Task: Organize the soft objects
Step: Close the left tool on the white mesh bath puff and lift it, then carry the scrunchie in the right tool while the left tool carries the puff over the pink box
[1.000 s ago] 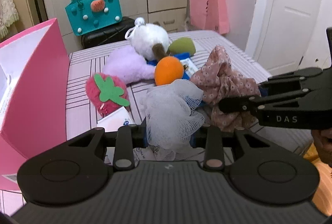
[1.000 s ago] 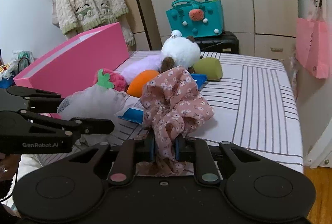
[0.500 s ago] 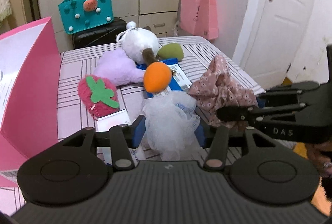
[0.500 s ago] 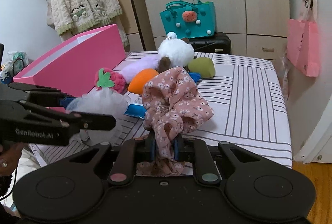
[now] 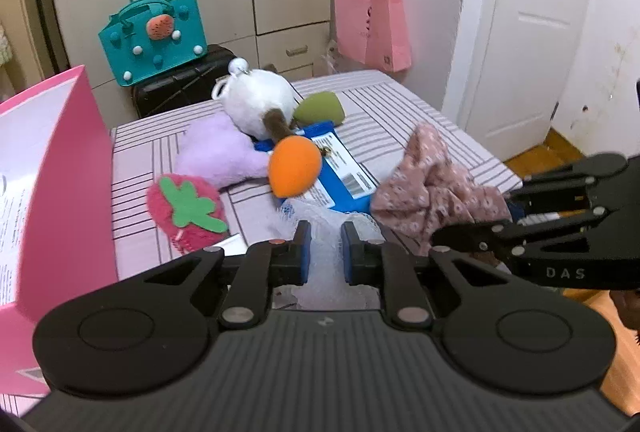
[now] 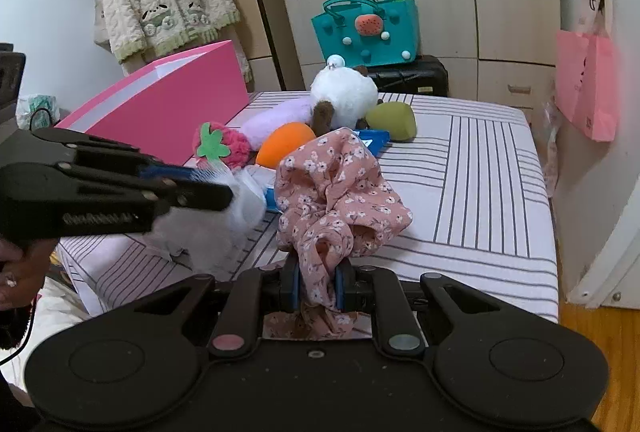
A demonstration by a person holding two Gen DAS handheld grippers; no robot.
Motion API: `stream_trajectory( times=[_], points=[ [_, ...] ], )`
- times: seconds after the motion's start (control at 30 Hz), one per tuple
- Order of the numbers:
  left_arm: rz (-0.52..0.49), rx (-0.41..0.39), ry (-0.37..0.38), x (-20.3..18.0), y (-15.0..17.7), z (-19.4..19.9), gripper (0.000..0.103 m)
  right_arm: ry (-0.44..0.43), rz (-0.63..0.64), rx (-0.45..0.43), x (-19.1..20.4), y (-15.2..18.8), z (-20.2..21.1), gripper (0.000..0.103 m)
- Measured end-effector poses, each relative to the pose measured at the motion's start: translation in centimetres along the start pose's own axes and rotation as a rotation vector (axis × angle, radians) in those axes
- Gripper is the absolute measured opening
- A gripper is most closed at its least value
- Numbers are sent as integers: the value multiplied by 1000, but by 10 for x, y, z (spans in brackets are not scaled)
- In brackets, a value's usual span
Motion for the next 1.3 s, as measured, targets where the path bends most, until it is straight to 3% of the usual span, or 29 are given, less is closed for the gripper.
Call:
stream_trajectory(
  times=[0.3, 0.47, 0.63, 0.73, 0.8, 0.87, 0.97, 1.03, 1.1, 1.3],
  points=[
    [112, -47, 44, 20, 0, 20, 13, 14, -16, 30, 3, 3, 4, 19],
    [107, -39, 77, 12, 1, 17, 14, 35, -32, 48, 1, 7, 1, 19],
    [62, 18, 91, -9, 12, -3, 17, 41, -41, 52, -2, 8, 0, 19],
    [14, 18, 52, -15, 12, -5, 28, 43, -31, 52, -1, 6, 2, 19],
    [-13, 26, 43, -17, 11, -6, 50, 43, -23, 53, -1, 6, 4, 19],
    [-17, 59, 42, -18, 12, -11, 56, 42, -15, 56, 1, 6, 4, 19],
    [-29, 77, 51, -20, 15, -14, 55, 46, -13, 61, 0, 7, 5, 19],
    [-54, 69, 38, -23, 15, -15, 47, 46, -17, 66, -1, 8, 5, 19],
    [-90, 78, 22, -26, 16, -17, 30, 36, -29, 73, -3, 8, 5, 19],
    [-54, 65, 40, -15, 9, -8, 25, 27, -36, 86, -1, 8, 7, 19]
  ],
)
Point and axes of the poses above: each gripper's, at about its wrist camera, not at the fingertips, and z roughly against the way its jaws point, x to its left, y to its underside, the point moved 5 cm from there along -z, roughly the way its jaws point, and after that the axes turned 11 degrees about -z, right-handed, at the moved point
